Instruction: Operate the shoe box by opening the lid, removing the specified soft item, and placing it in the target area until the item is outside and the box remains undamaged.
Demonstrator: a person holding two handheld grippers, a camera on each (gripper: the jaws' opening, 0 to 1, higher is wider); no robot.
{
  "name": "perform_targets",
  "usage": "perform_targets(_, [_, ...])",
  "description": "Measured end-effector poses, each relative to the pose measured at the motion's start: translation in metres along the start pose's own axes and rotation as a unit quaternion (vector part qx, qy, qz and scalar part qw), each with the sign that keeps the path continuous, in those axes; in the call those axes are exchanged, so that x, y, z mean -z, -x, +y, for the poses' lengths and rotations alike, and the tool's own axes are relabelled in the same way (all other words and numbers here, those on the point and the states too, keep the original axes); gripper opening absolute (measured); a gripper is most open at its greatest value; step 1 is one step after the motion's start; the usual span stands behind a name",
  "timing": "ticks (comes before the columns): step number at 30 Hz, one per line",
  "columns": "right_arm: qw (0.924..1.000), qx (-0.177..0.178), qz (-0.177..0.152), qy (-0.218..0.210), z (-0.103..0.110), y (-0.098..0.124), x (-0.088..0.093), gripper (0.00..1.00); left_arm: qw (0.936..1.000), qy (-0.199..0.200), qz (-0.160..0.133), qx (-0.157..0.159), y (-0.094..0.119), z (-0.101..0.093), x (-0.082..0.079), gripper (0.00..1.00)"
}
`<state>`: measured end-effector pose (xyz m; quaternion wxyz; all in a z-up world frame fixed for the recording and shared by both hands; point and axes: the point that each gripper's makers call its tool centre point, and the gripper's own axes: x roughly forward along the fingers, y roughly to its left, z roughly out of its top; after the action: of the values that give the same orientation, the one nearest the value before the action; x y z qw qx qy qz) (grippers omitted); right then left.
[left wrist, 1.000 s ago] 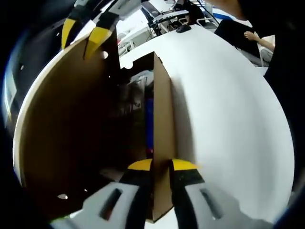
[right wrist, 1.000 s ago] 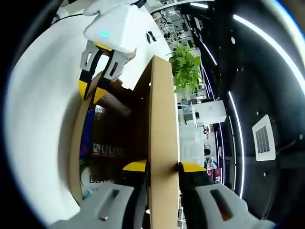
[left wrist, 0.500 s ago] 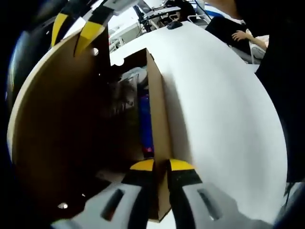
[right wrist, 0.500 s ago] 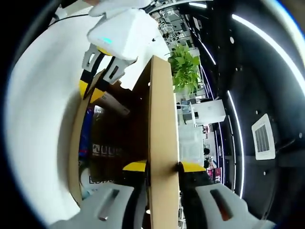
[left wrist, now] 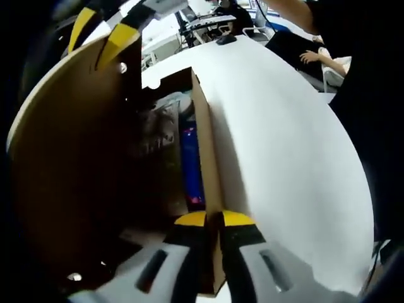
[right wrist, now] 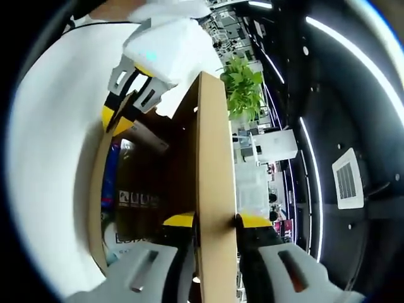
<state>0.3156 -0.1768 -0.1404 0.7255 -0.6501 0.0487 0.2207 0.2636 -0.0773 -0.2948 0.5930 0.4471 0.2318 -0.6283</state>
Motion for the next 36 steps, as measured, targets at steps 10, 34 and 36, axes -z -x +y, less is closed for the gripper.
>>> perform_targets(10, [1.0000, 0.003, 0.002, -0.001, -0.0026, -0.0022, -0.0001, 0.23, 0.9968, 0.060, -0.052, 0.010, -0.0004, 0.0012, -0.0027, 0.04])
perform_targets(34, [0.9997, 0.016, 0.017, -0.009, -0.0027, -0.0042, 0.0005, 0.23, 0.9873, 0.085, -0.129, 0.036, -0.0017, 0.0008, -0.0076, 0.01])
perform_targets(36, [0.9996, 0.018, 0.021, -0.009, -0.0033, -0.0050, 0.0002, 0.23, 0.9871, 0.090, -0.126, 0.041, -0.0018, 0.0012, -0.0077, 0.01])
